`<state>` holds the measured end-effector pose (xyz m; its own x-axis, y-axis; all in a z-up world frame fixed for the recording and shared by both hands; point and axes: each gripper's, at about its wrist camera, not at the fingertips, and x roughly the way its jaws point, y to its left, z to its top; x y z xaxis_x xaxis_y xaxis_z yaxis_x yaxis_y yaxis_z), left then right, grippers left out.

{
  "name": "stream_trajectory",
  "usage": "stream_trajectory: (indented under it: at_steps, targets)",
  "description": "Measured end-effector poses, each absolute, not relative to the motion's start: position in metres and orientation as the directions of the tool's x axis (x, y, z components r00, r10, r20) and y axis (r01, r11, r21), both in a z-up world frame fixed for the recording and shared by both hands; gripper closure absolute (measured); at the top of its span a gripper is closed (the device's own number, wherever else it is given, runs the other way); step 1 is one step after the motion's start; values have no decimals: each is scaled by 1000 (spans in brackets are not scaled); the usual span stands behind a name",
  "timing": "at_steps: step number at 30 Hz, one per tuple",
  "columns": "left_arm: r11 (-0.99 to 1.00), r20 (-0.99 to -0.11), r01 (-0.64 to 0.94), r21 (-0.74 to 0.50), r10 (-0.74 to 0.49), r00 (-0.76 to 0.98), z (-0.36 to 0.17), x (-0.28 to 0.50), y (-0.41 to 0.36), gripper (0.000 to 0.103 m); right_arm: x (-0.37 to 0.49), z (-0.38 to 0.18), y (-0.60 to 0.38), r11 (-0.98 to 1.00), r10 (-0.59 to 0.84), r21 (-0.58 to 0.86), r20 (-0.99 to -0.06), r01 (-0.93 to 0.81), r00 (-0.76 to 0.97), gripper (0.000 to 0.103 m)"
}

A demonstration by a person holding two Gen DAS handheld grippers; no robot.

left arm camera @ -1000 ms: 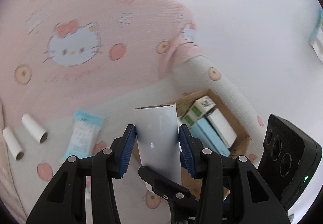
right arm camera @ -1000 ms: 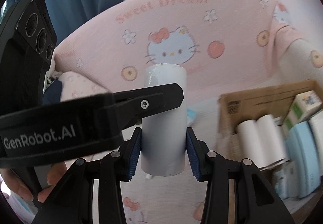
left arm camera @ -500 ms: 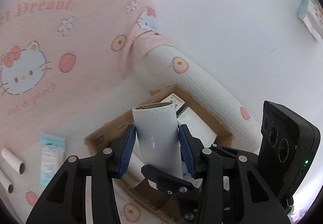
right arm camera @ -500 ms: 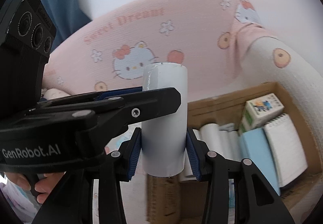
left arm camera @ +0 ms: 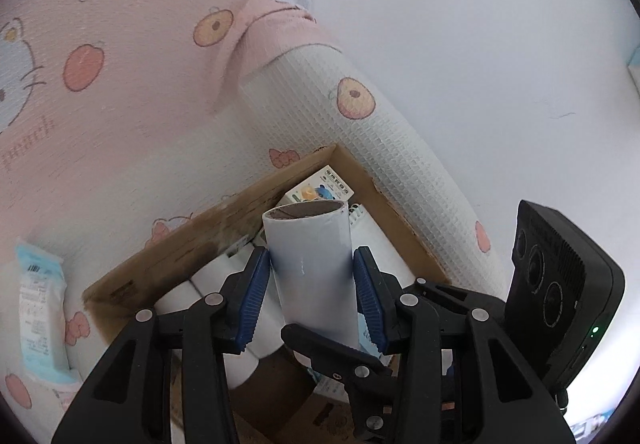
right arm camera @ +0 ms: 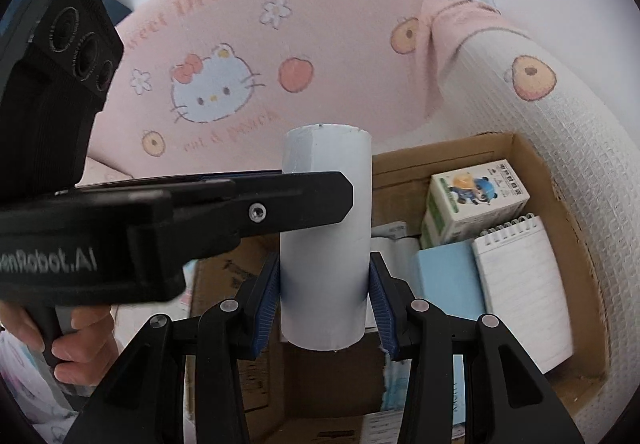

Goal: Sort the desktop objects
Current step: 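Lower the tube into the box beside the paper rolls, open right gripper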

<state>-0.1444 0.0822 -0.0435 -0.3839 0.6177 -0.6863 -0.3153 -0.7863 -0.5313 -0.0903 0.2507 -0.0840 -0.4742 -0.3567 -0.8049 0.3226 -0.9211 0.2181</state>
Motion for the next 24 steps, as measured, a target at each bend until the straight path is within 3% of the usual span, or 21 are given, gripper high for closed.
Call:
stream_trajectory:
  at_steps: [14,24]
  targets:
    - [-771,-725,-253,-584,636,-265,-95,-166,98,56,-110,-123,260,-948,-248,153,-905,279,-346,63]
    - [-807,-765,-239,-540,589,-261,-110,-174,101,56,-121,-138,264,-946,-235,143,-919,289,-315,63]
